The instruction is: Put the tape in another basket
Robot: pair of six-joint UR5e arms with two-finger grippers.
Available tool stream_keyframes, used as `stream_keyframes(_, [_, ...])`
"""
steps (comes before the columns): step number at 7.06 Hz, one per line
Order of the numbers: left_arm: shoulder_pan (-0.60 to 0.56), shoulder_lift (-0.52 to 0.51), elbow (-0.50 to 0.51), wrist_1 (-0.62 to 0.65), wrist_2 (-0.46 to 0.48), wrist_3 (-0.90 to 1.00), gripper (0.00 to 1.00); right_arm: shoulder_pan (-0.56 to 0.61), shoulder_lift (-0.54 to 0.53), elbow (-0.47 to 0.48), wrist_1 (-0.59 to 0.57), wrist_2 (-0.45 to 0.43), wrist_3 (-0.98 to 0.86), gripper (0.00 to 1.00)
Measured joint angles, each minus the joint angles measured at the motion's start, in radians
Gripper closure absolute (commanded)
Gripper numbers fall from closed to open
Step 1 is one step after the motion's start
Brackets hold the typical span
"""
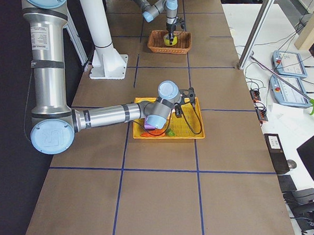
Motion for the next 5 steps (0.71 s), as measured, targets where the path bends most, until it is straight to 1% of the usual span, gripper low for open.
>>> stream_keyframes(1, [0.001, 0.0, 0.004, 0.0, -0.017, 0.0, 0.96, -0.001, 0.0, 0.0, 0.0, 0.0, 0.0, 0.0])
stream_keyframes(2, [0.002, 0.0, 0.005, -0.001, -0.025, 0.0, 0.75, -0.001, -0.001, 0.0, 0.0, -0.001, 0.0, 0.0])
stream_keyframes(3, [0.003, 0.0, 0.005, -0.001, -0.029, 0.0, 0.29, -0.002, 0.0, 0.0, 0.0, -0.001, 0.0, 0.0])
stream_keyframes(4, [0.004, 0.0, 0.006, -0.001, -0.03, 0.0, 0.0, -0.002, 0.0, 0.001, 0.0, -0.001, 0.0, 0.0])
stream_keyframes(5, [0.004, 0.0, 0.004, -0.001, -0.03, 0.0, 0.0, -0.002, 0.001, 0.002, 0.0, 0.0, 0.0, 0.0])
